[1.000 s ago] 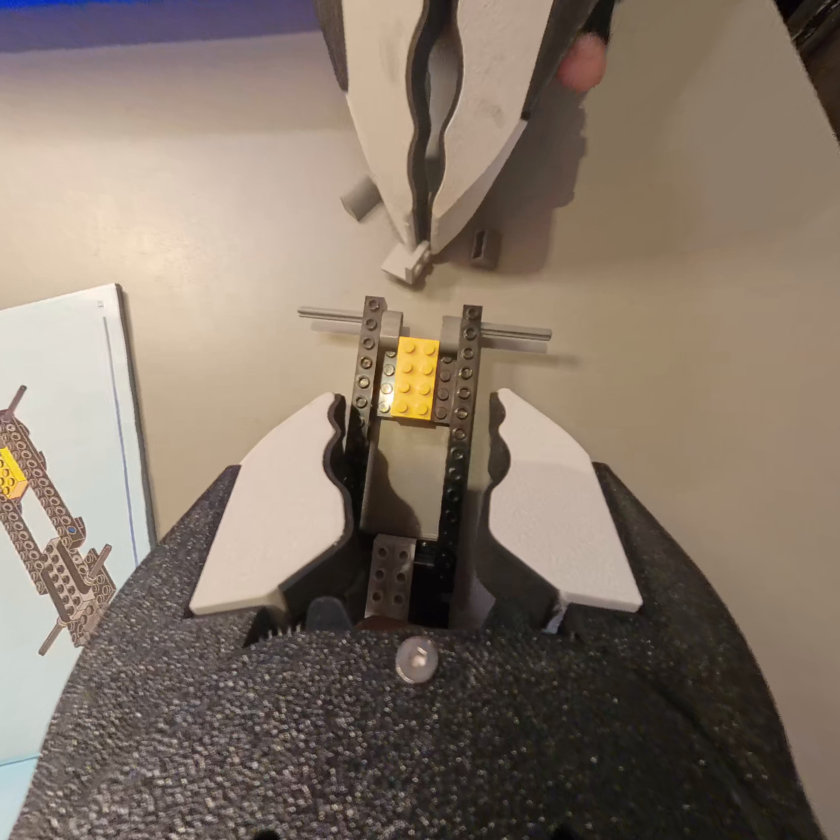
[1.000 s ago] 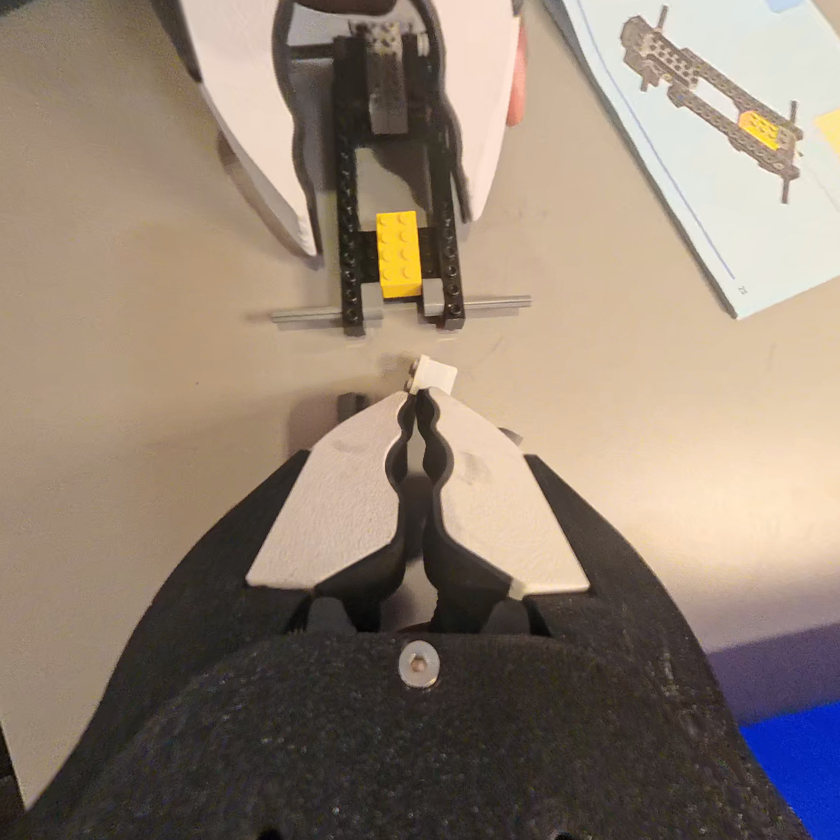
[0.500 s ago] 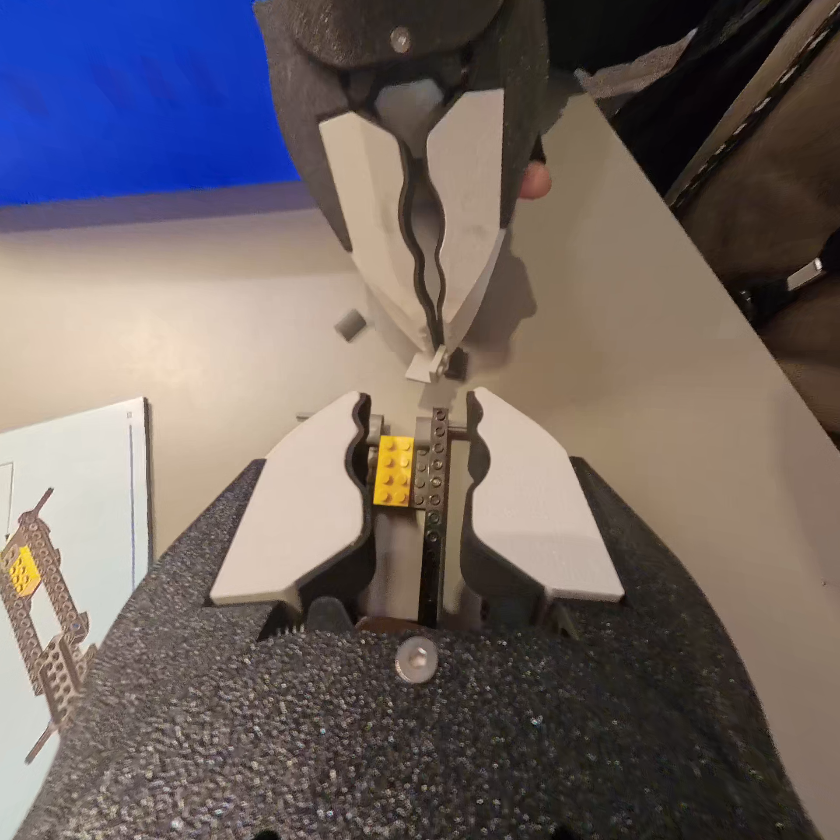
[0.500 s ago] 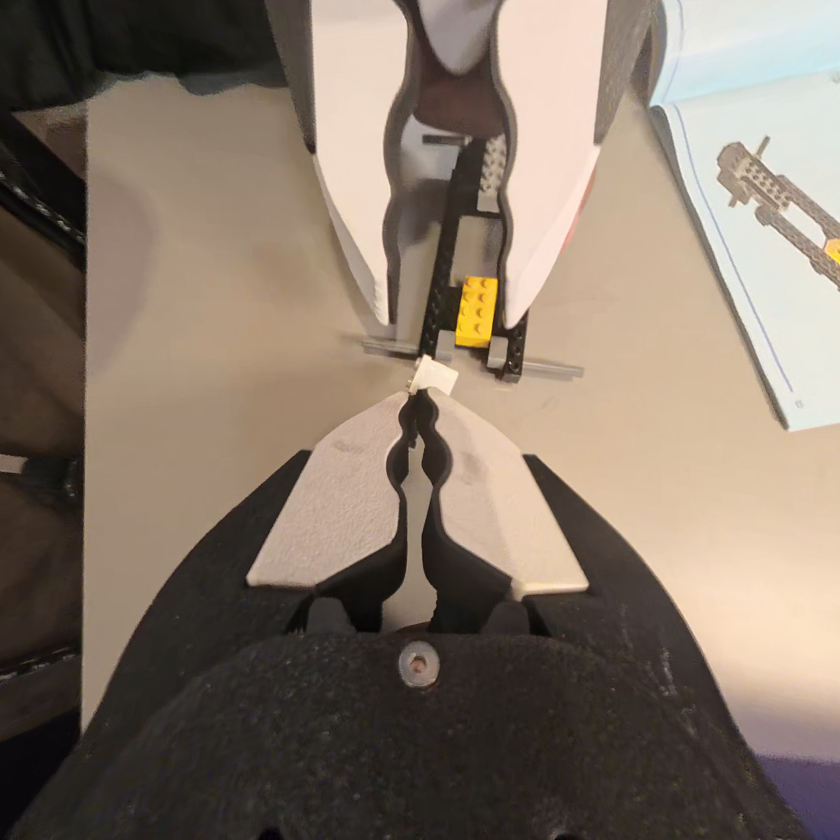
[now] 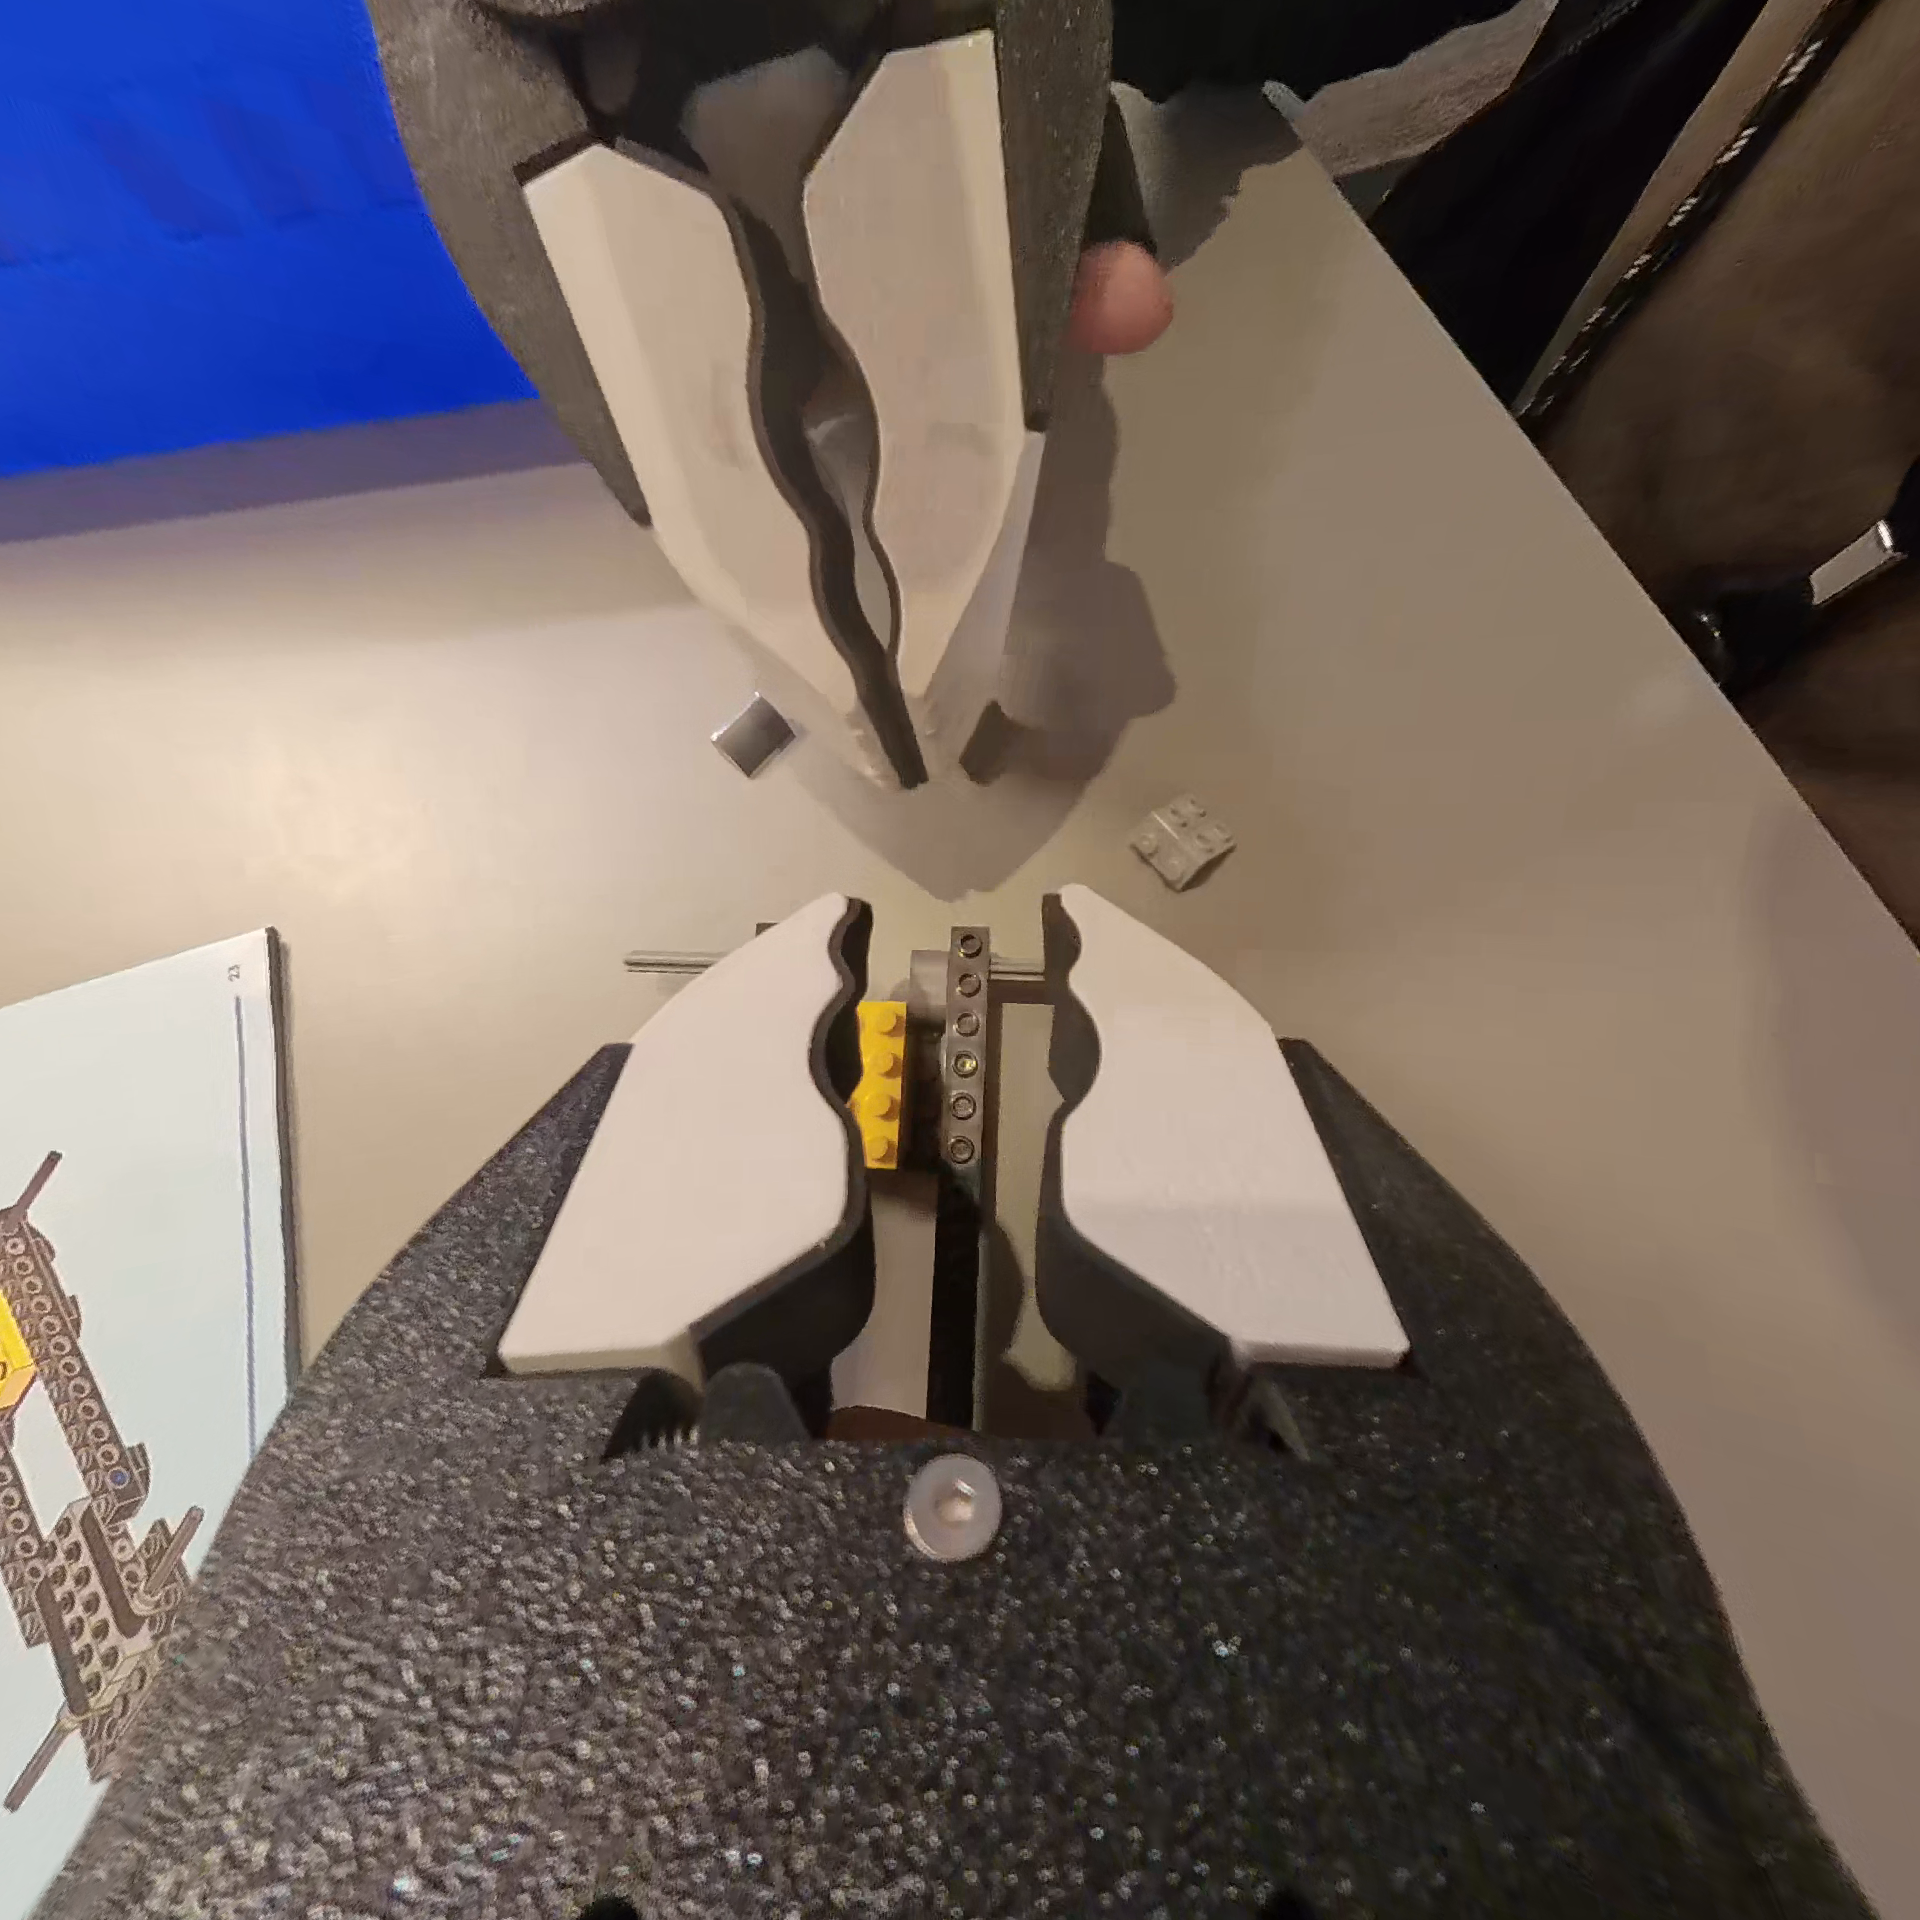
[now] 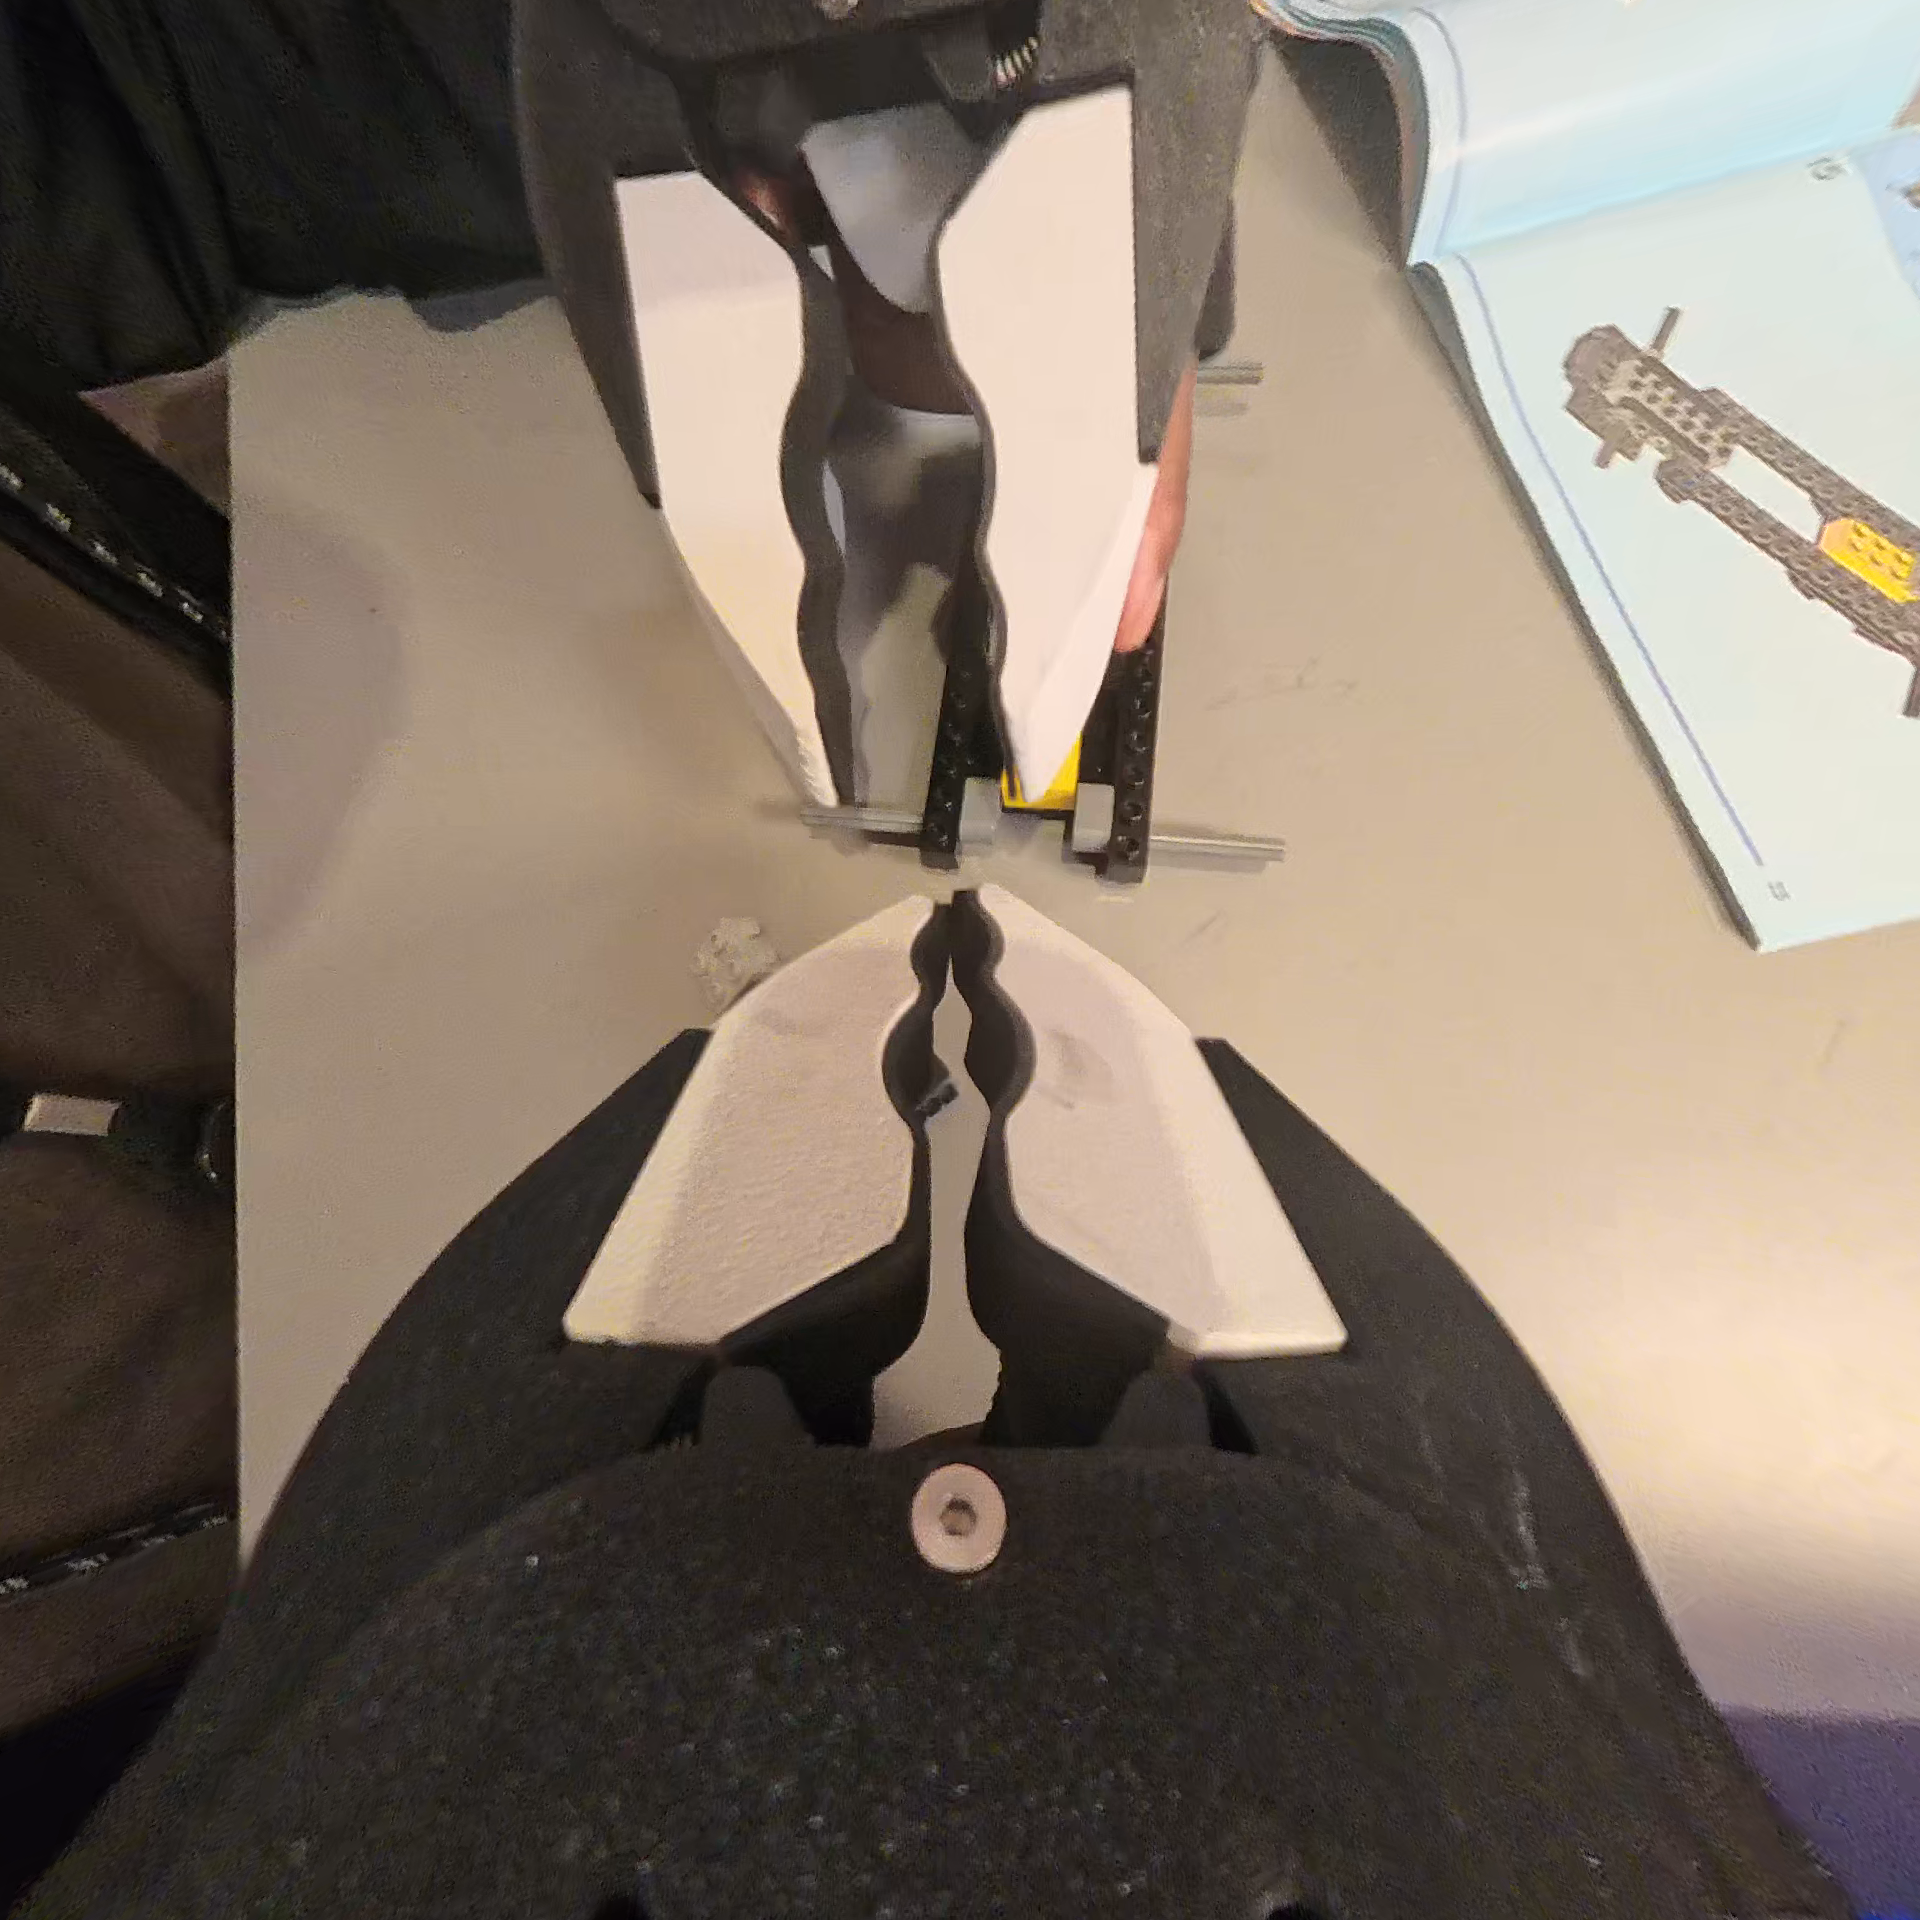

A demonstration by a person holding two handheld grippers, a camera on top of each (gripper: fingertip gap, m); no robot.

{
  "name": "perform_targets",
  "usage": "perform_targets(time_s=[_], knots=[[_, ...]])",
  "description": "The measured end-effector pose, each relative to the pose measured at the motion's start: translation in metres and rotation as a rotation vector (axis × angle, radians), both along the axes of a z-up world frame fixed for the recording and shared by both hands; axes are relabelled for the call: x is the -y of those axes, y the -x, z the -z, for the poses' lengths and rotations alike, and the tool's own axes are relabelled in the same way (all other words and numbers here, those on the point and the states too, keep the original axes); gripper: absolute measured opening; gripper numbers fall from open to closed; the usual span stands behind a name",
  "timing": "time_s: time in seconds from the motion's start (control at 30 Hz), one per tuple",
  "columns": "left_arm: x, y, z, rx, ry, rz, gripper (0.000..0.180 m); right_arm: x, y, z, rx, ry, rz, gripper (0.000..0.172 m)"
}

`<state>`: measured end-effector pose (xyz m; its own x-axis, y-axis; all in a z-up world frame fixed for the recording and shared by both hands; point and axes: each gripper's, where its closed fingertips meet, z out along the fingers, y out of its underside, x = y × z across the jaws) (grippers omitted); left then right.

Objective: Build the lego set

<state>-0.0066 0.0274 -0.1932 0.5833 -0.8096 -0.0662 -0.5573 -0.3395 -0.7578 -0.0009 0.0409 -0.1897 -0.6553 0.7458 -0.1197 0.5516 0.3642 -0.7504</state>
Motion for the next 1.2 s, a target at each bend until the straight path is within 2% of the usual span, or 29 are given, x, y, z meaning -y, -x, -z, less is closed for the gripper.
perform_targets(time_s=[0.13,0.27,0.4,0.7,0.87,1.1,1.2], knots=[[0.003,0.0,-0.005,-0.009,-0.01,-0.016,0.033,0.006,-0.018,0.004,0.017,-0.013,0.014,0.006],[0.008,0.0,-0.004,-0.003,-0.004,-0.025,0.034,0.021,-0.035,0.021,0.072,-0.085,-0.008,0.018],[0.006,0.01,0.001,-0.053,0.004,-0.059,0.037,0.031,-0.038,0.029,0.143,-0.119,0.076,0.029],[0.005,0.041,0.018,-0.232,0.114,-0.12,0.058,0.031,-0.045,0.023,0.117,-0.101,0.343,0.042],[-0.001,0.04,0.023,-0.279,0.177,-0.11,0.061,0.038,-0.042,0.026,0.11,-0.085,0.388,0.043],[-0.002,0.039,0.03,-0.327,0.245,-0.053,0.066,0.038,-0.034,0.036,0.109,-0.154,0.415,0.044],[0.0,0.035,0.034,-0.314,0.267,-0.032,0.058,0.036,-0.033,0.037,0.098,-0.189,0.415,0.036]])
